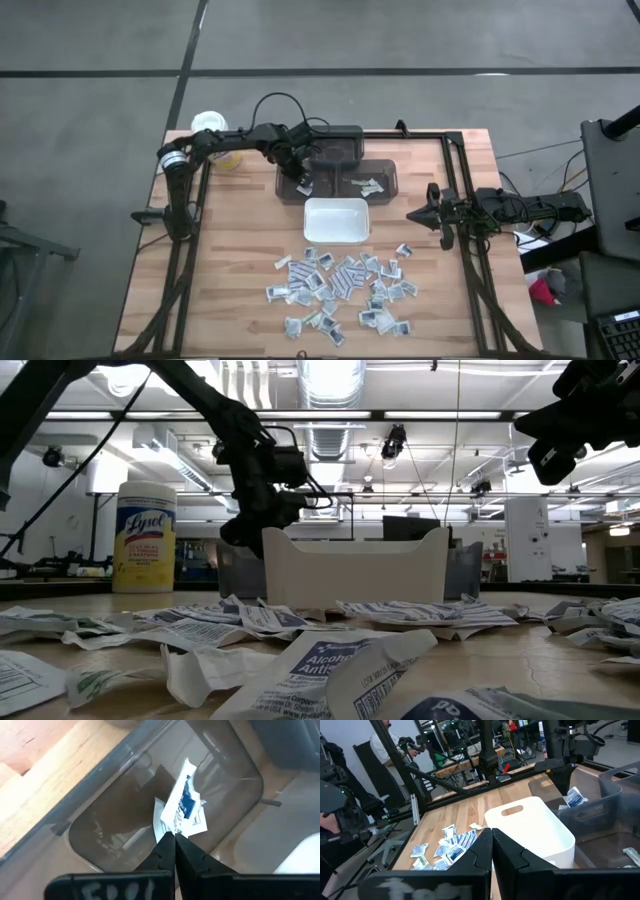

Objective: Pick & Place First Aid Supplies
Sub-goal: Put the alcohol pad into the bottom left black bin

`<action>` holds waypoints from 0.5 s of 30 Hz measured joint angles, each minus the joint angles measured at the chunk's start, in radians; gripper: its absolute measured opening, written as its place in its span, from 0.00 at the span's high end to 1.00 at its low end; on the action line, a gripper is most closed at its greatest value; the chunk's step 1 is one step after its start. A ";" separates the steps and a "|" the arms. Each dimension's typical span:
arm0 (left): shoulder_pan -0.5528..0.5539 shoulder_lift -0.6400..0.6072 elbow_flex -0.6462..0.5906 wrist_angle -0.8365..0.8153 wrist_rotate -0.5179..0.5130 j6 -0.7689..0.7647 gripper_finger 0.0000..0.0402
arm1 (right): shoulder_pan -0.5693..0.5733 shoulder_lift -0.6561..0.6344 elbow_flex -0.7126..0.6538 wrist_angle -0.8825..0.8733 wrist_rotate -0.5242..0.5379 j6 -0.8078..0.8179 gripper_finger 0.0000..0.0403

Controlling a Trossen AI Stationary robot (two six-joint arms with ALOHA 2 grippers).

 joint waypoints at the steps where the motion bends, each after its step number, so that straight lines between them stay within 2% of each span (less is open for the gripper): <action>1: -0.001 0.000 -0.001 0.002 0.000 0.000 0.97 | 0.000 0.000 0.000 0.000 0.000 0.000 0.98; 11: -0.008 -0.001 -0.004 0.001 -0.031 -0.007 0.86 | 0.000 0.000 0.000 0.000 0.000 0.000 0.98; 15: -0.004 -0.035 0.006 -0.051 0.001 -0.019 0.85 | 0.000 0.000 0.000 0.000 0.000 0.003 0.98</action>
